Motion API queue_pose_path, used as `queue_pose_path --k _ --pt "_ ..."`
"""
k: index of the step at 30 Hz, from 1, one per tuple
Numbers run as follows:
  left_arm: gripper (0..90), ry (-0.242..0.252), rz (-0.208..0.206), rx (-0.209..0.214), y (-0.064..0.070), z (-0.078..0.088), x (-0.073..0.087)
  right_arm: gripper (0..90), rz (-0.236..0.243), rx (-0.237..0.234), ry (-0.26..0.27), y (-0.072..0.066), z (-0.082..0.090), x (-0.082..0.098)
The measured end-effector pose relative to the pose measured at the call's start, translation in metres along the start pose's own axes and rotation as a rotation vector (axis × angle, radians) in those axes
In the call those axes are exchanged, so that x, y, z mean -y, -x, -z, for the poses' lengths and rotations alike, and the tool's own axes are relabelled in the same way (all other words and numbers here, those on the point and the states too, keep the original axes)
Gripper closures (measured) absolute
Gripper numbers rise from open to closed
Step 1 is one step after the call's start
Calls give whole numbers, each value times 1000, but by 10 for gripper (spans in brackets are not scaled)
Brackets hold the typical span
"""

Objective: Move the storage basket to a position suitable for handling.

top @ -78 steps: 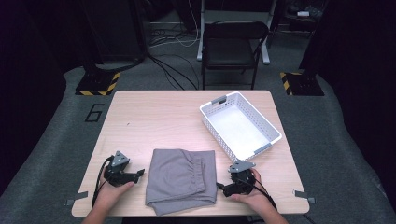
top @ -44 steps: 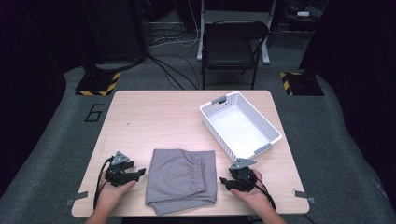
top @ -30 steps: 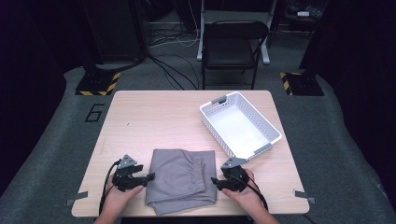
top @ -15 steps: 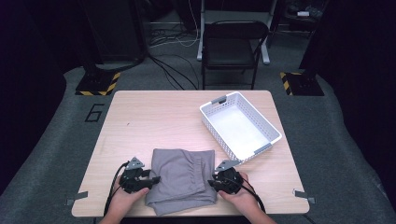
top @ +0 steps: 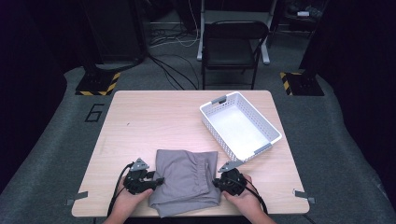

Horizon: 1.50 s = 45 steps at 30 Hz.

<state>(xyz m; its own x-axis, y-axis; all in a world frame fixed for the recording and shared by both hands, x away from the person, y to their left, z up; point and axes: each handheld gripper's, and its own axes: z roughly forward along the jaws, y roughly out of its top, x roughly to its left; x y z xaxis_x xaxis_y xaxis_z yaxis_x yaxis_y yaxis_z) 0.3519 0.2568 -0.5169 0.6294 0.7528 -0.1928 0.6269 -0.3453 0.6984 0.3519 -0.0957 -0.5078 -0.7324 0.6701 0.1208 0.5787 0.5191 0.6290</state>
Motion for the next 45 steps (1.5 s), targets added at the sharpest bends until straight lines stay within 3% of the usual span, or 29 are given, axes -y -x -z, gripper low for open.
queue_pose_path --k 3,5,10,11,15,20,22,31,33,36,45 --pt "476 3 -4 -3 -1 3 -1 727 -1 39 10 0 4 0" --pt "459 3 -7 -7 -2 5 -2 631 -35 30 14 1 8 -1" --pt "434 16 -14 -29 -4 11 -1 559 -59 74 63 9 26 -9" --pt "431 21 8 -26 -4 12 -1 553 -54 87 59 11 29 -12" --pt "423 33 24 -32 -7 13 0 537 -56 110 105 21 42 -23" --pt "423 37 41 -28 -10 13 1 544 -12 119 137 30 55 -45" --pt "421 35 44 -29 -11 13 1 565 26 150 134 37 57 -60" --pt "417 43 78 -20 -15 13 3 631 2 212 114 70 41 -84" --pt "415 50 90 -15 -16 13 4 657 18 209 111 77 36 -89" --pt "414 39 98 -5 -17 14 4 679 -9 182 115 88 28 -95" --pt "412 51 115 -7 -20 13 5 794 -6 137 43 96 15 -105"
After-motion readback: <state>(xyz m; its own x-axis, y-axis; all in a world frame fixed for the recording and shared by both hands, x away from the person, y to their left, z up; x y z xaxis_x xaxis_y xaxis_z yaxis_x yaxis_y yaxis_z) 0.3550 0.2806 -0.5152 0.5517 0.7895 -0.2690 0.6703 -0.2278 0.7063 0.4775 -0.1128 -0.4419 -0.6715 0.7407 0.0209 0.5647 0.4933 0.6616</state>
